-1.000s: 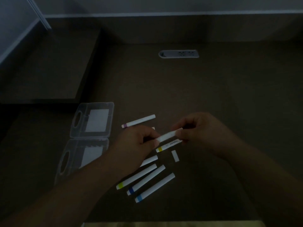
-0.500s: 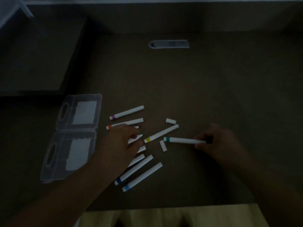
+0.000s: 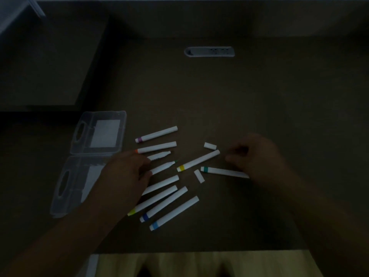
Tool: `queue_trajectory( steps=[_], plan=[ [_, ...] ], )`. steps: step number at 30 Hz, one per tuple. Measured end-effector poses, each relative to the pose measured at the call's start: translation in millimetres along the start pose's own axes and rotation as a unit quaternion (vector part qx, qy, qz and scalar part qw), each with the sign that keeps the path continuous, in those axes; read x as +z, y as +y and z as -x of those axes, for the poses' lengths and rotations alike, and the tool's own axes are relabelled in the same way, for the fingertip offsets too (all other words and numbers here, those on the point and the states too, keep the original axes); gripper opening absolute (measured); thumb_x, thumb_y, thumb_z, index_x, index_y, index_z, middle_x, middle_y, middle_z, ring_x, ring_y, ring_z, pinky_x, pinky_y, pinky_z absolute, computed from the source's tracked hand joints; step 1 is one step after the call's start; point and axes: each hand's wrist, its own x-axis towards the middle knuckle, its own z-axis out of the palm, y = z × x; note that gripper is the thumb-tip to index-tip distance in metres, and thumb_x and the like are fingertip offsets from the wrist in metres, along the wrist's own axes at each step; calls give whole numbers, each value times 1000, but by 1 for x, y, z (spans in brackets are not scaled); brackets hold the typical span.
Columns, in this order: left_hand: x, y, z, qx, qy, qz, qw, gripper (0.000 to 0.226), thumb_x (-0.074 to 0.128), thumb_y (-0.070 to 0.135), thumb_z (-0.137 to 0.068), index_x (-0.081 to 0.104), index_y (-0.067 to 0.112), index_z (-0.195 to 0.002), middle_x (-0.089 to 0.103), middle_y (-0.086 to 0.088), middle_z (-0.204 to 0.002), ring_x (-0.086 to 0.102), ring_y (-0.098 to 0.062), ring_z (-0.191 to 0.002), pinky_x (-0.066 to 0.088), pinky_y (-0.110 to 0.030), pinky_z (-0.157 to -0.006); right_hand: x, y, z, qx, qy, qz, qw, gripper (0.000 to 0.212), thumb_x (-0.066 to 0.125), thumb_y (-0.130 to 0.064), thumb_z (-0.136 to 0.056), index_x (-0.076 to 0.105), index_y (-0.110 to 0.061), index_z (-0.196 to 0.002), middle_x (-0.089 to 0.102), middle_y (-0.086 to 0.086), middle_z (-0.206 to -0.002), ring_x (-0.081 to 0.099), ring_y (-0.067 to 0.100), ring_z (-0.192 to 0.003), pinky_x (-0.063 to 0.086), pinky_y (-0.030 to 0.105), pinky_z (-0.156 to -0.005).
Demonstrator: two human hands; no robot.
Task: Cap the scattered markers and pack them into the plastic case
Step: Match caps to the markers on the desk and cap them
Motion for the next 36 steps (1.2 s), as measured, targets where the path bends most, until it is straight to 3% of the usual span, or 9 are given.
queue_trajectory(
  steps=[5,11,14,18,20,23,27,33,36],
  plan=[
    [2,12,-13,25,-28,-85,996,25,56,36,-95,63,31,-118,55,7,-118,49,-8,-106,41,-26,-96,11,-36,-34,3,-8,17,1000,22,63,-32,-92,64,-29,-114,58,-6,-111,56,9,-100,51,33,-89],
    [-1,22,-25,18,-97,-151,984,28,51,35,-98,60,26,-123,56,2,-123,52,-12,-110,45,-30,-99,20,-46,-55,23,-60,101,993,24,62,-28,-93,65,-24,-116,61,0,-107,59,14,-95,53,37,-89],
    [-5,24,-22,3,-95,-94,991,28,49,33,-100,59,25,-125,57,2,-123,53,-11,-111,44,-28,-99,15,-47,-52,22,-62,46,997,20,62,-26,-94,66,-25,-113,61,-1,-106,59,12,-94,53,33,-84],
    [-8,17,-12,-25,15,102,994,17,61,31,-93,62,34,-110,56,17,-100,55,0,-88,46,-19,-77,1,-52,-41,38,-60,-154,985,9,66,-27,-90,64,-32,-99,62,-9,-99,59,6,-89,46,23,-67],
    [-13,19,-13,-52,18,216,975,12,65,29,-91,62,37,-98,58,17,-93,57,1,-83,45,-17,-68,-3,-55,-34,73,-72,-261,960,10,66,-27,-90,65,-29,-100,65,-4,-100,62,11,-90,47,23,-65],
    [-19,29,-20,-81,16,364,928,13,67,24,-89,63,35,-94,64,13,-92,61,0,-85,45,-17,-66,-3,-57,-24,160,-116,-453,869,20,68,-21,-87,66,-17,-107,65,4,-108,62,16,-96,53,28,-72],
    [-24,41,-28,-95,-1,484,870,12,65,18,-90,63,29,-95,69,6,-94,66,-2,-80,48,-13,-59,1,-61,-20,245,-152,-568,771,23,70,-16,-84,67,-9,-106,62,5,-90,57,13,-74,50,22,-62],
    [-26,54,-31,-112,-42,586,802,11,60,13,-92,65,21,-98,70,-4,-101,69,-19,-95,57,-39,-85,9,-61,-15,270,-169,-622,715,15,67,-14,-88,69,-9,-102,65,5,-81,60,9,-62,50,19,-45],
    [-24,57,-31,-120,-42,615,778,11,60,11,-91,67,20,-94,73,-2,-94,70,-21,-94,57,-40,-85,10,-62,-10,270,-161,-648,694,13,66,-11,-88,68,-7,-100,67,7,-85,63,11,-65,52,19,-47]
  ],
)
